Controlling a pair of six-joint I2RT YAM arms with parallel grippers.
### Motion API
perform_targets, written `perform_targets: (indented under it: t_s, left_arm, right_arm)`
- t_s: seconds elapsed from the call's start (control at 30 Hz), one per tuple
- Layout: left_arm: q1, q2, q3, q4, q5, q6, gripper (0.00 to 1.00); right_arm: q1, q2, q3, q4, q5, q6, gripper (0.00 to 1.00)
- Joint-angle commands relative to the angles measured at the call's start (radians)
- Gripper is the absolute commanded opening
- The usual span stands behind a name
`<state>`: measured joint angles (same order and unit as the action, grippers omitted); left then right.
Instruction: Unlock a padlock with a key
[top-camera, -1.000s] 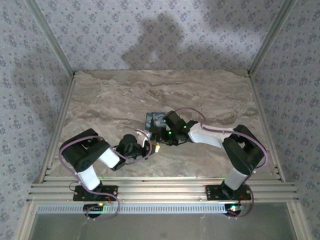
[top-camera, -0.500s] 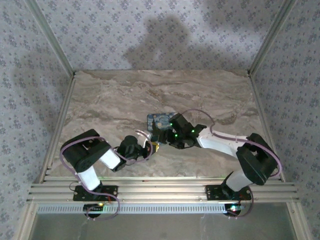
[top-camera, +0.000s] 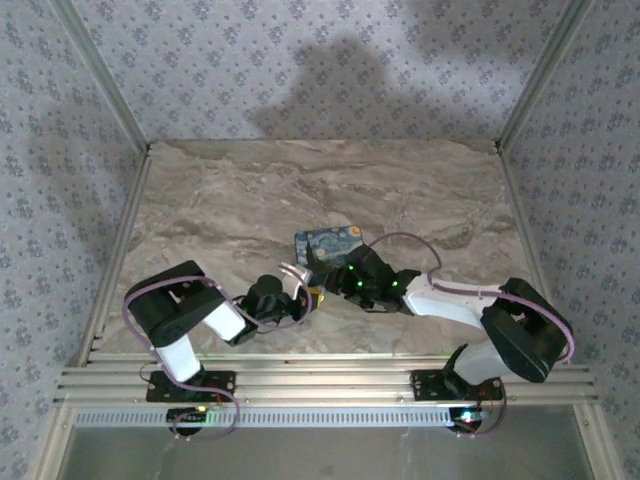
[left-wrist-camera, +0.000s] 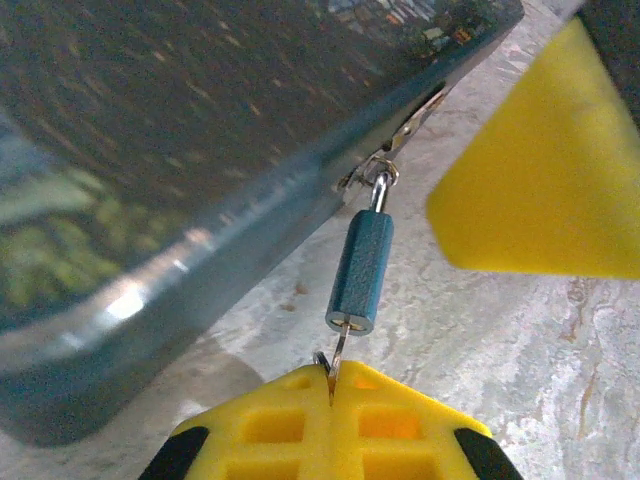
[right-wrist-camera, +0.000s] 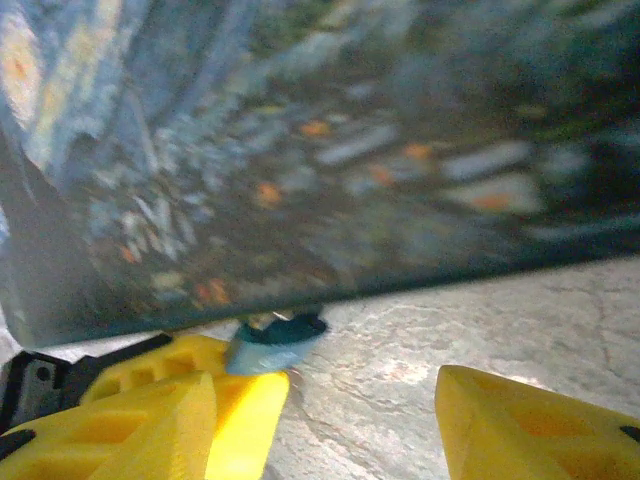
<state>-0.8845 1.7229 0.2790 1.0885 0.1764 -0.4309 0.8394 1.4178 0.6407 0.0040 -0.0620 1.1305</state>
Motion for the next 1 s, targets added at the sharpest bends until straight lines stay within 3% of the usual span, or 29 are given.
perform_targets:
  t_s: [0.0,0.53,0.97]
  left_arm:
    - [-0.02,0.012,0.015,-0.002,-0.017,-0.012,0.0]
    - [-0.024,-0.02,0.014,0.026,0.003,-0.082,0.0]
    - [-0.025,-0.097,-0.017,-0.013,0.006,-0.048,0.0]
  right_arm:
    - [0.01,0.016,-0.011,0.082,0.049,0.045,0.6]
    - [0.037,0.089,-0.027,0.18,0.059,0.108,0.56]
    - [0.044,0.089,-0.021,0.165,0.065,0.123,0.28]
